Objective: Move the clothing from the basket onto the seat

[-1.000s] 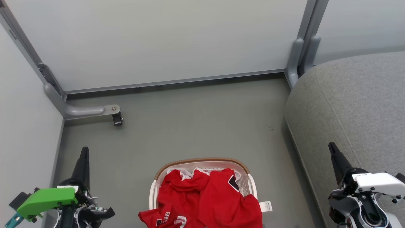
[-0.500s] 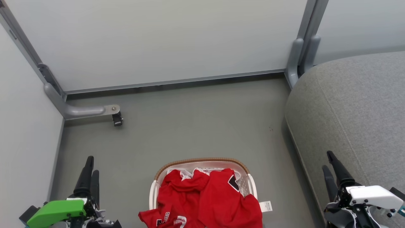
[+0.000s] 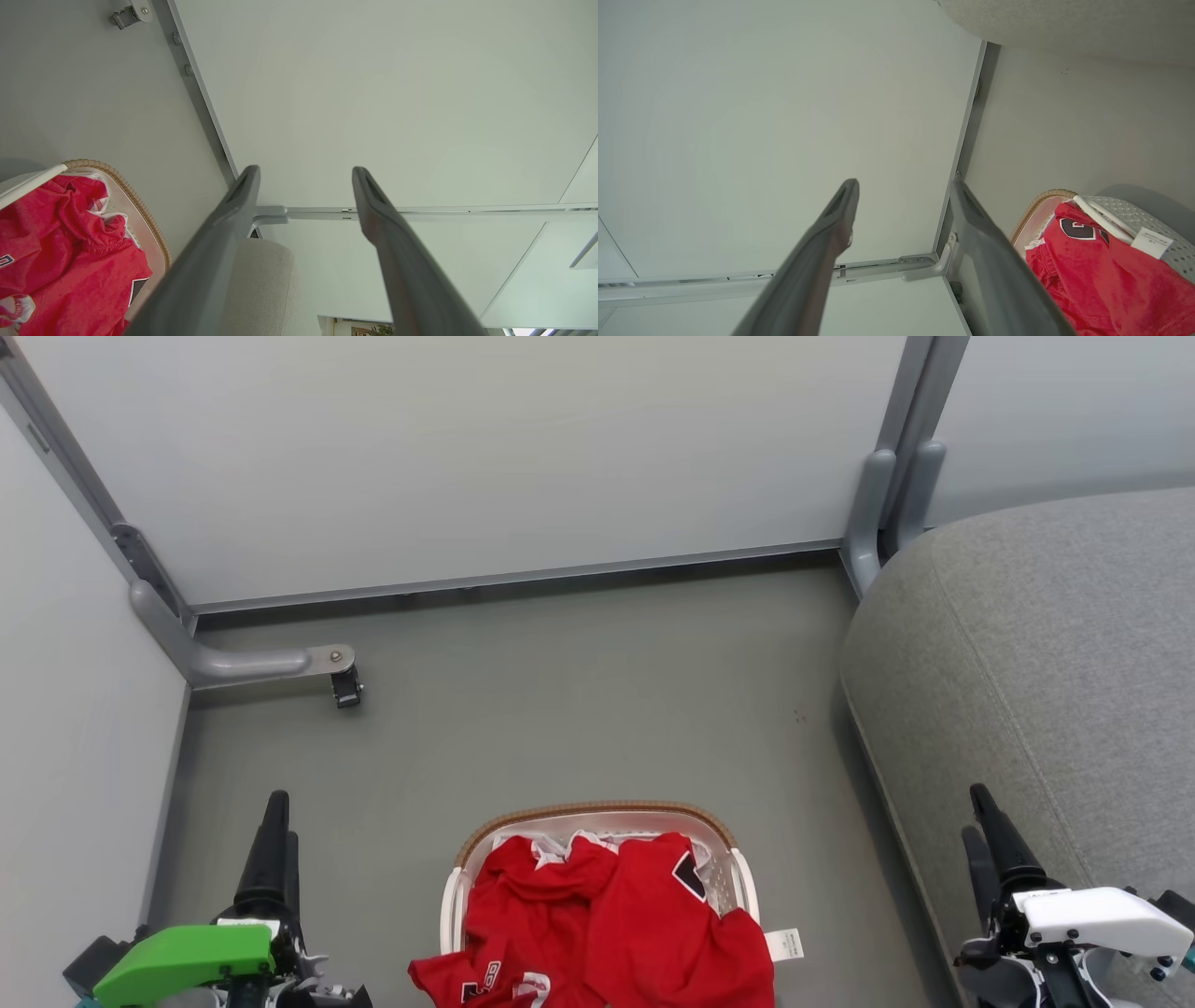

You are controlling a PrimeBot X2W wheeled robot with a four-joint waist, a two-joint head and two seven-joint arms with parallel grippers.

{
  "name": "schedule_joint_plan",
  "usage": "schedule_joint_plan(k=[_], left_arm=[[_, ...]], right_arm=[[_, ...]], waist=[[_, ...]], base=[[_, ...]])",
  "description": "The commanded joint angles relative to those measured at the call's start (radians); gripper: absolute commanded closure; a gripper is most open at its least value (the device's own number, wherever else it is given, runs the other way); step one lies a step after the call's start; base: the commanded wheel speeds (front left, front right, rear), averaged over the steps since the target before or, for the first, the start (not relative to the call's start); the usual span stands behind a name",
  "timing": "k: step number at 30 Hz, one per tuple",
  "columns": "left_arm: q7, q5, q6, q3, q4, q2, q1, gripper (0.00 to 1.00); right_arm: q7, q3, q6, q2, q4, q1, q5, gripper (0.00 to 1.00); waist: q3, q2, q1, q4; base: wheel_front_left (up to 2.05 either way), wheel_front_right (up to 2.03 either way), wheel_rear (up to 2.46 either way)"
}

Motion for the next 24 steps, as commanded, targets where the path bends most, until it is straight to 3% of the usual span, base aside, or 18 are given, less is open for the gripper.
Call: schedule_joint_plan(k=[1, 18, 24], left_arm=[[-0.011, 0.030, 0.003, -0.001, -0.023, 0.005, -0.008, 0.00], [-0.075, 0.352, 0.051, -0.041, -0.107, 0.007, 0.015, 0.00], [-0.096, 0.518, 0.052, -0.063, -0.121, 0.008, 0.027, 0.00]], right_arm=[[-0.012, 0.000, 0.000, -0.008, -0.023, -0.003, -0.030, 0.00], [-0.077, -0.012, 0.000, -0.011, -0.077, 0.011, -0.303, 0.00], [-0.097, -0.008, 0.000, -0.011, -0.089, 0.017, -0.392, 0.00]], waist=[[0.000, 0.0000, 0.0000, 0.000], [-0.002, 0.0000, 0.0000, 0.001], [-0.004, 0.0000, 0.0000, 0.003]], base=[[0.00, 0.00, 0.00], [0.00, 0.00, 0.00], [0.00, 0.00, 0.00]])
